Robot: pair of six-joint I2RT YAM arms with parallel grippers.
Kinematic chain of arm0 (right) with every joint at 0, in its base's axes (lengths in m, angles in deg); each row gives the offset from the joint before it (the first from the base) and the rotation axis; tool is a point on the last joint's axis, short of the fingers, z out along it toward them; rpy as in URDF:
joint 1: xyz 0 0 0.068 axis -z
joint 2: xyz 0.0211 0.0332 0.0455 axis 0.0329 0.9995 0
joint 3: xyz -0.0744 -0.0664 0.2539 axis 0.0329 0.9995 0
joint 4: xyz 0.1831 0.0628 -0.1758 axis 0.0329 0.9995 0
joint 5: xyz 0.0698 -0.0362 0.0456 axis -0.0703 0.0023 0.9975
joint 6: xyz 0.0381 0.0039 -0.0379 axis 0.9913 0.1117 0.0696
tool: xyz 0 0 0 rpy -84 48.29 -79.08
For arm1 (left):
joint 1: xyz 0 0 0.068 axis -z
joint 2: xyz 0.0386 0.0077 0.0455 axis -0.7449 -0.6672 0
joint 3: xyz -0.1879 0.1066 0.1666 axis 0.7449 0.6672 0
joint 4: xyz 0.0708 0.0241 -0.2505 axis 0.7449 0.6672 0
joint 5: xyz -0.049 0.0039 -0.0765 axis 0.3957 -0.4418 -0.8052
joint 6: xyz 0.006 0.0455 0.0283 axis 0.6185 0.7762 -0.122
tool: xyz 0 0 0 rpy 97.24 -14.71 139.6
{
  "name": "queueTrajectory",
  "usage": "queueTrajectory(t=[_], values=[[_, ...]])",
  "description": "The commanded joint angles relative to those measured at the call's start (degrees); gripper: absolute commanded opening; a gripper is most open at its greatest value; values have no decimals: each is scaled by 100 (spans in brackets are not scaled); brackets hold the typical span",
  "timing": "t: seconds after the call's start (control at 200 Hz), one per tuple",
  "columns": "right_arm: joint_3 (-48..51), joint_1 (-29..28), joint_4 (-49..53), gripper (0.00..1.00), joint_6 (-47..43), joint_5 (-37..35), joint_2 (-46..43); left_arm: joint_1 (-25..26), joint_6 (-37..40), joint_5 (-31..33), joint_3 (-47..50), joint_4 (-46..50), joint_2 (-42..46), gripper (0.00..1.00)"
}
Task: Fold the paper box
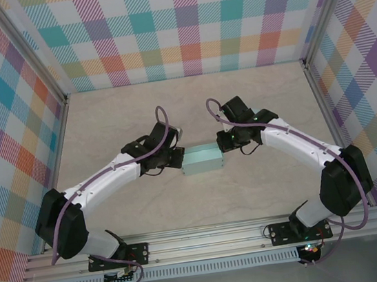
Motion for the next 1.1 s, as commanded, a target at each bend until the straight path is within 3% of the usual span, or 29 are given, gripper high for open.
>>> queueTrajectory(t=[0.0,0.79,1.095], values=[[-10,-119,-207,11,305,224,10,79,-286,-378,2,-428,-46,0],[200,-460,-525,5,641,-112,55,270,-1245,-303,475,-1576,66,0],[386,-591,-717,3,721,-310,29,390,-1191,169,793,-1634,221,0]])
